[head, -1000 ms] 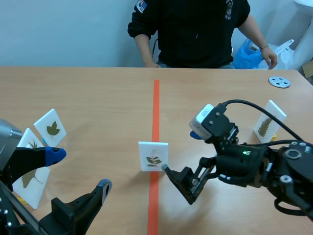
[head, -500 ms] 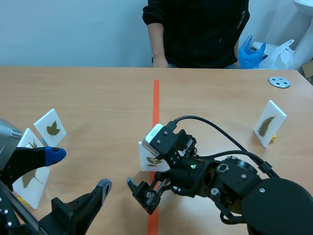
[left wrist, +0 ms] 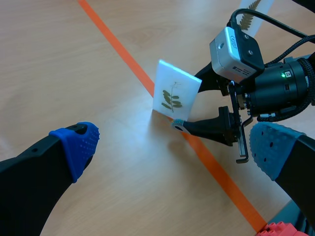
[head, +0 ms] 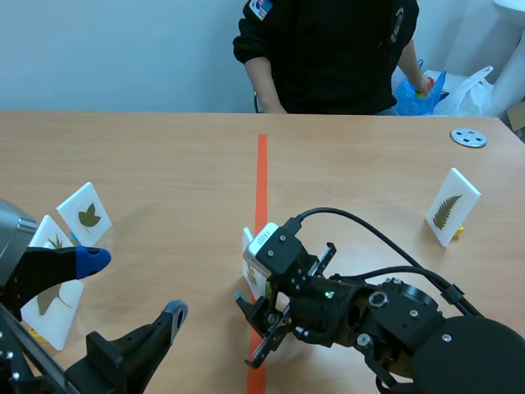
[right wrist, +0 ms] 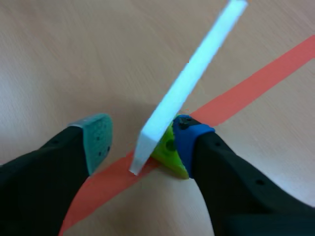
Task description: Sort the leaf by its shape. The table is split by an orange tape line. A compound leaf with several leaflets goes to the left side, a simple leaf with one blade goes to the right side. Return to the home posture when a red brick is placed on the table.
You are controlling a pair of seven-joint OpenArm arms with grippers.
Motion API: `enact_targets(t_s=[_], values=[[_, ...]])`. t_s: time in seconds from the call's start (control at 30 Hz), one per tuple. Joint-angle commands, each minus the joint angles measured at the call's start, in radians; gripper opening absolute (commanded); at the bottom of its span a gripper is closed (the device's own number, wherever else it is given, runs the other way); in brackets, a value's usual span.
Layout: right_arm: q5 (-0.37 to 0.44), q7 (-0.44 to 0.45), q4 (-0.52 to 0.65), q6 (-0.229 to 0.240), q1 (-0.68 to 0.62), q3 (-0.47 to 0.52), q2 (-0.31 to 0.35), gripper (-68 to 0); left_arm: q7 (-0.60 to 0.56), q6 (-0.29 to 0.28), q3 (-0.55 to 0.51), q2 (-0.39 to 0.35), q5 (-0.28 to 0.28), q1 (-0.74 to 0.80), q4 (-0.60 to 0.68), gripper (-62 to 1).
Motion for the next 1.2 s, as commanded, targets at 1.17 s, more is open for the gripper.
enact_targets(t_s=[1.17], values=[[0.356, -0.186, 0.569, 0.000, -0.317, 0.525, 0.096, -63.8, -0.017, 0.002, 0.000, 0.005, -0.007, -0.003, 0.018, 1.4]])
